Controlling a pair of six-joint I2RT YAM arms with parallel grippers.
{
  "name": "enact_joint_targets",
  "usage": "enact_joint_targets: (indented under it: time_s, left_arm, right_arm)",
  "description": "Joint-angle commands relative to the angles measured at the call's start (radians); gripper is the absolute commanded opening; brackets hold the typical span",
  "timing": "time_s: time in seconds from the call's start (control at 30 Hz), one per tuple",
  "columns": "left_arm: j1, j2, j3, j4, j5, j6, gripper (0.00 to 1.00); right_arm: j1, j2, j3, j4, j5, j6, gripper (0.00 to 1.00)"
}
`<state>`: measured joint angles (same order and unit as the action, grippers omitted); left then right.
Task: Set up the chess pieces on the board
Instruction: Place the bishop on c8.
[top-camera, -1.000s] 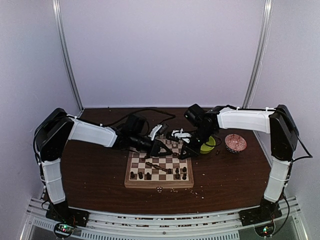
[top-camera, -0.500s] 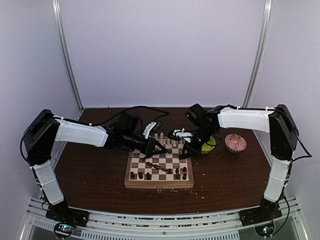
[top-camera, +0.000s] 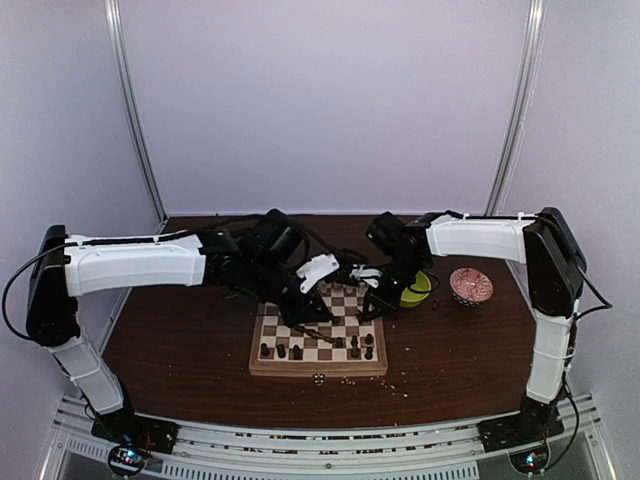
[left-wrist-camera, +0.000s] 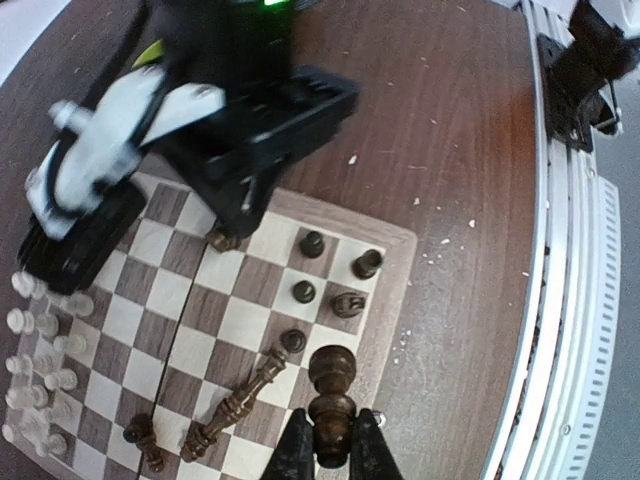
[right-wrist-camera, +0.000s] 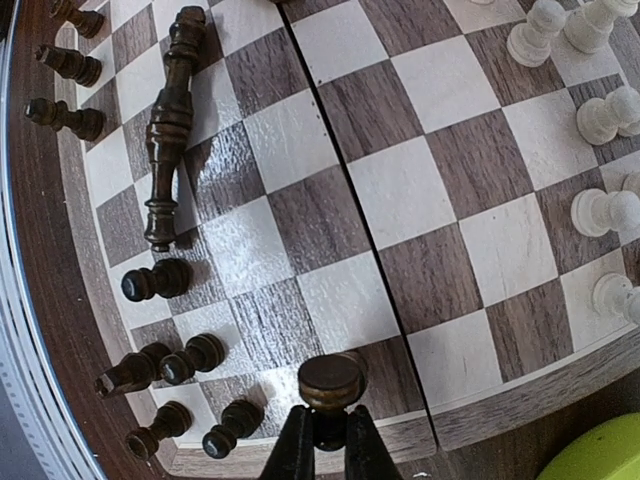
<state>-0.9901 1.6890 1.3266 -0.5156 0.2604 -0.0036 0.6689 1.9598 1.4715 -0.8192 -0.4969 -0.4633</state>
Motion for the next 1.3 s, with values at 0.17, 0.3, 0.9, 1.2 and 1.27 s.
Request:
enact_joint_targets:
  time_s: [0.17,0.3,0.9,1.2,1.27]
  left_arm:
    - [-0.165,0.236,0.293,-0.397,-0.288,0.250,0.05]
    - [-0.202,0.304,0.354,-0.437,-0.357,0.271,0.05]
    - [-0.206,0.403,0.441,-0.436,-0.399,0.305,0.06]
    - [-0.206,0.447,0.469,-0.434,-0.400,0.317,0.07]
    - [-0.206,0.450,0.471,-0.434,-0.398,0.318,0.07]
  right_arm:
    - [-0.001,0.019,0.033,-0.028,0.003,0.015,0.08]
    - [-0.002,0.019,0.035,-0.032,0.003,0.013,0.08]
    - [-0.002,0.028,0.038,-0.038,-0.004,0.011,0.09]
    - [-0.002,0.031,0.039,-0.043,-0.006,0.009,0.09]
    - [-0.003,0.031,0.041,-0.042,-0.006,0.008,0.09]
